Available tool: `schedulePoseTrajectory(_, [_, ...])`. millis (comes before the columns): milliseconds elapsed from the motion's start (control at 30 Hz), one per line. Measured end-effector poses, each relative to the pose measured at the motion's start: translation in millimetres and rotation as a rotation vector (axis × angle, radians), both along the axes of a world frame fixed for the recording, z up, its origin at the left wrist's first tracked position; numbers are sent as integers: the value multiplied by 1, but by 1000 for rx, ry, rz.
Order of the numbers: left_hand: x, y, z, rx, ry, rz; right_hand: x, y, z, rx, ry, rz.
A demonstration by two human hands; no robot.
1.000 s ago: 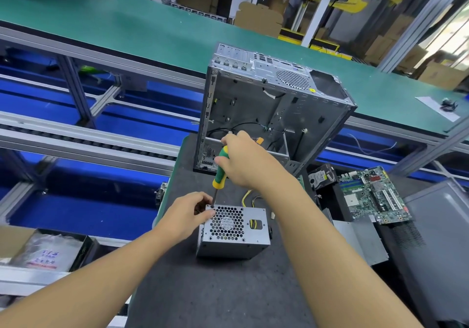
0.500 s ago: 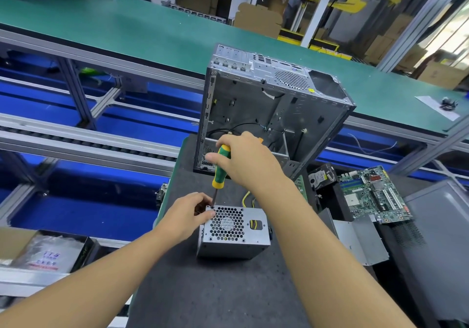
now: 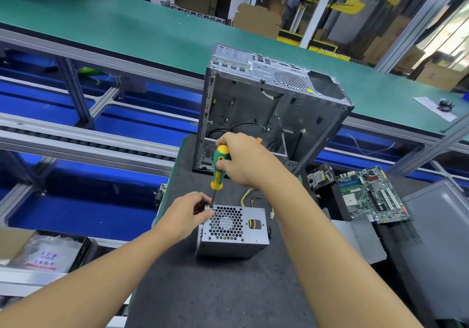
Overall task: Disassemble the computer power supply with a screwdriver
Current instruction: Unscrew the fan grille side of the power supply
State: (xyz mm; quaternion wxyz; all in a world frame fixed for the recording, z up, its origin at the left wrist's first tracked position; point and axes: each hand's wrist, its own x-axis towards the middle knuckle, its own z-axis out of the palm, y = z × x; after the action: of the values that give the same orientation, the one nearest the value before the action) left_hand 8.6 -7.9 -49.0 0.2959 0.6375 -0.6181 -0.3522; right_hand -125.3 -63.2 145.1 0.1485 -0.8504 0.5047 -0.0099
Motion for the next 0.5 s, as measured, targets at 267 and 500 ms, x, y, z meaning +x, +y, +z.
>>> schedulePoseTrajectory(267, [0, 1, 0, 19, 45, 6, 2, 5, -11, -96, 8, -19])
schedulePoseTrajectory(500, [0, 2, 1, 7, 50, 7, 9, 7, -13, -61, 6, -46])
